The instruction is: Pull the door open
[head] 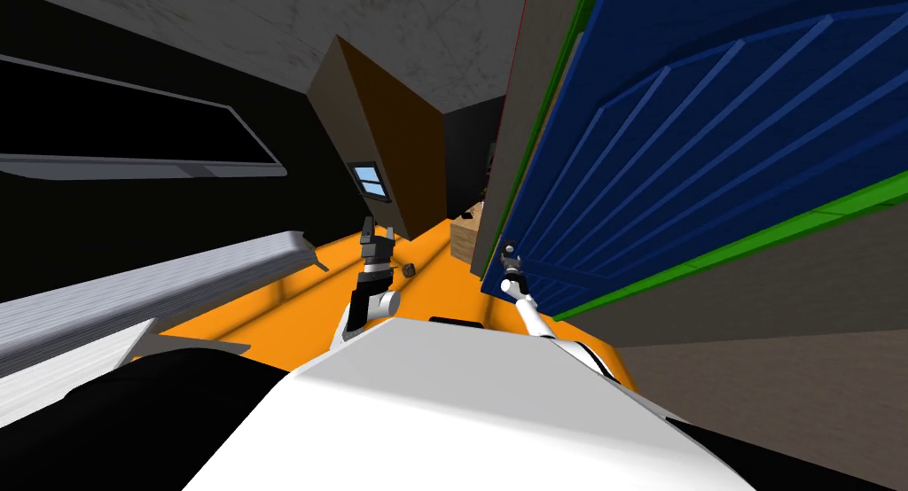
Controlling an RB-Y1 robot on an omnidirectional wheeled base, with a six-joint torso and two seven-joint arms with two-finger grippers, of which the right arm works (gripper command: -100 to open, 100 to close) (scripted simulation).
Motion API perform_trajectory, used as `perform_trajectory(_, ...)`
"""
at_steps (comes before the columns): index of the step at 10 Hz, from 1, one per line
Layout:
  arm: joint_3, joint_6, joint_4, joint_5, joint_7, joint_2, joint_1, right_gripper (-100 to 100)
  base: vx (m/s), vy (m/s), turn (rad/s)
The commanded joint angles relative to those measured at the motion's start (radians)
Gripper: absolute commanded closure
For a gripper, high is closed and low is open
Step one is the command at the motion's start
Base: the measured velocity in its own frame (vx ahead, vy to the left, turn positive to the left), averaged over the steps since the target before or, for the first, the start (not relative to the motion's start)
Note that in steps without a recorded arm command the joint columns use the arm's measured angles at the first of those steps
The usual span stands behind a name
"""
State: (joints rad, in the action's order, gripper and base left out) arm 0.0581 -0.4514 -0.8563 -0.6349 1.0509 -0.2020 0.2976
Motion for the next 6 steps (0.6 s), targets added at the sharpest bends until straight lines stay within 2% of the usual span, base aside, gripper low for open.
perform_trajectory(1, 0.000, 0.008, -0.009, -0.020, 0.029, 0.008, 0.002, -100, -0.096, 0.003, -0.003)
perform_trajectory(3, 0.000, 0.014, -0.019, -0.042, 0.060, 0.019, 0.004, -100, -0.082, -0.006, -0.001)
perform_trajectory(4, 0.000, 0.012, -0.018, -0.034, 0.047, 0.015, 0.001, -100, -0.036, -0.001, 0.000)
perform_trajectory(5, 0.007, 0.009, -0.014, -0.043, 0.068, -0.009, -0.007, -100, 0.107, -0.026, 0.155)
perform_trajectory(6, 0.009, 0.008, -0.013, -0.045, 0.073, -0.016, -0.009, -100, 0.177, -0.034, 0.121)
